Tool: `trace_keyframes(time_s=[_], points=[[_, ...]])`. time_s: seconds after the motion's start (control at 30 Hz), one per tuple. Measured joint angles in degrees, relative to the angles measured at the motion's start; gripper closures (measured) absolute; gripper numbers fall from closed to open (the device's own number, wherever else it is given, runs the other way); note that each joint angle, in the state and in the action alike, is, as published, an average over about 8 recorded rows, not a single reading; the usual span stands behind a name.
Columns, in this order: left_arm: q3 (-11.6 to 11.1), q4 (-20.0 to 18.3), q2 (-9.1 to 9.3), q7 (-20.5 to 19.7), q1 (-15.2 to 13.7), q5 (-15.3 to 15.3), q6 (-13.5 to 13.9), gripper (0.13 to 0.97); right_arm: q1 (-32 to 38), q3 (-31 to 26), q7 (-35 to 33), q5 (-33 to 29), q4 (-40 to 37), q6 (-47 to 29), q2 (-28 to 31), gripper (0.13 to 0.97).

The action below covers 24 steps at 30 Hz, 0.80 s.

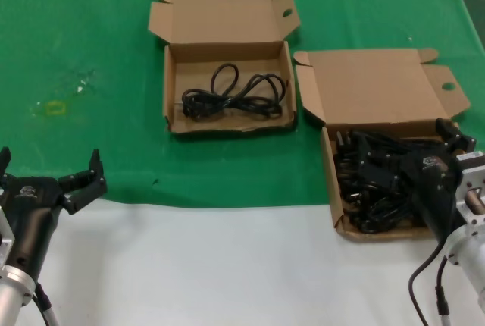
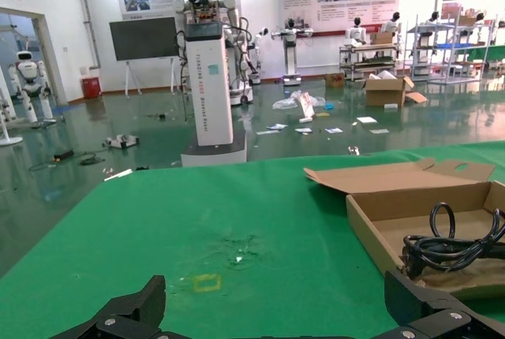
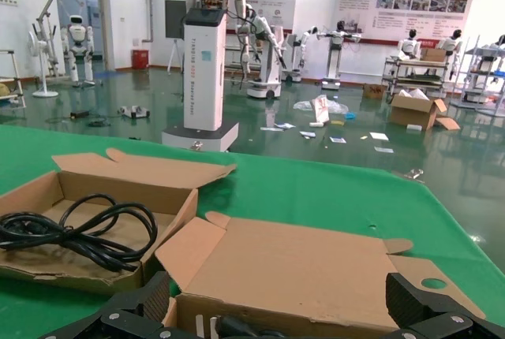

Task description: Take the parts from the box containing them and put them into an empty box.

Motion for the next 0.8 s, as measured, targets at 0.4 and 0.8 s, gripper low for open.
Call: trace_keyframes(time_s=[0.4, 0.8], points=[[0.0, 0.0, 0.0, 0.0, 0.0, 0.0, 0.0, 0.132, 0.0, 0.0, 0.0, 0.0, 0.0, 0.0, 0.0, 0.129], [0.0, 0.0, 0.0, 0.0, 0.0, 0.0, 0.0, 0.132, 0.0, 0.0, 0.0, 0.0, 0.0, 0.0, 0.0, 0.129]])
